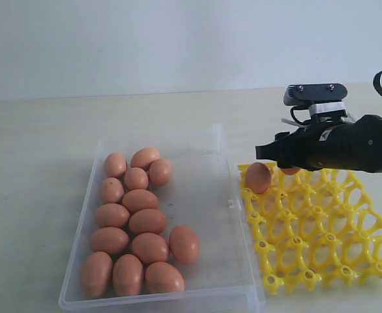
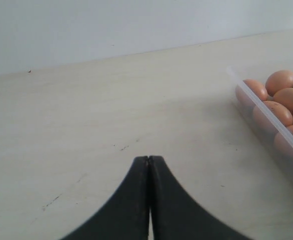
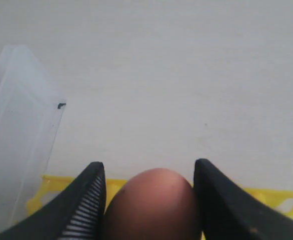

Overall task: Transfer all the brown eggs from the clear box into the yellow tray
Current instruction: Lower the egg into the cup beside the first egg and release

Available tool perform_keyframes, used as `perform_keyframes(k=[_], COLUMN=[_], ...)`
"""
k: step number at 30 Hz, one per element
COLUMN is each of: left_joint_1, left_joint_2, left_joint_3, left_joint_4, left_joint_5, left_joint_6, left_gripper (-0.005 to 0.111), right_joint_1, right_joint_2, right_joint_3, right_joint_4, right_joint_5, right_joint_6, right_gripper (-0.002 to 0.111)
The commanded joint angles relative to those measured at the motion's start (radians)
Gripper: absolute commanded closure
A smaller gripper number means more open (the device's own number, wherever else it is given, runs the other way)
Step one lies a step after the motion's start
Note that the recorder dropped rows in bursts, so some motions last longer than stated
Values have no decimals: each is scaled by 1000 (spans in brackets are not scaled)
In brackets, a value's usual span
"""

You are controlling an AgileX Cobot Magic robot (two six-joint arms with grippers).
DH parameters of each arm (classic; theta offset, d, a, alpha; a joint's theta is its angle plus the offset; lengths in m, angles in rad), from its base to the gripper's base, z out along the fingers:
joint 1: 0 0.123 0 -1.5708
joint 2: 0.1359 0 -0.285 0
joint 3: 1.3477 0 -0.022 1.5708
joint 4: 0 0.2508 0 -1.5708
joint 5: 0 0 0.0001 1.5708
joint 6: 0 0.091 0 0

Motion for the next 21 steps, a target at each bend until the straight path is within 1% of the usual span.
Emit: perform_keyframes(k=[1,4,8,21], left_joint_1=[-3,-3,-3,-3], left_joint_2=[1,1,1,1], left_joint_3=[-4,-4,-4,-4], left_joint_4=[-1,-1,-1,-1], left_joint_5=[-14,-14,-14,-14], left_joint_6=[-4,-4,-4,-4], left_gripper=[107,107,107,107], right_joint_1=[0,0,34,32], right_joint_2=[3,3,3,12], right_joint_3=[-14,-14,-14,0], right_joint_4=[-17,-17,-17,-17], right_joint_5=[15,34,43,55], right_joint_6=[6,6,3,-5], right_gripper=[101,101,101,101])
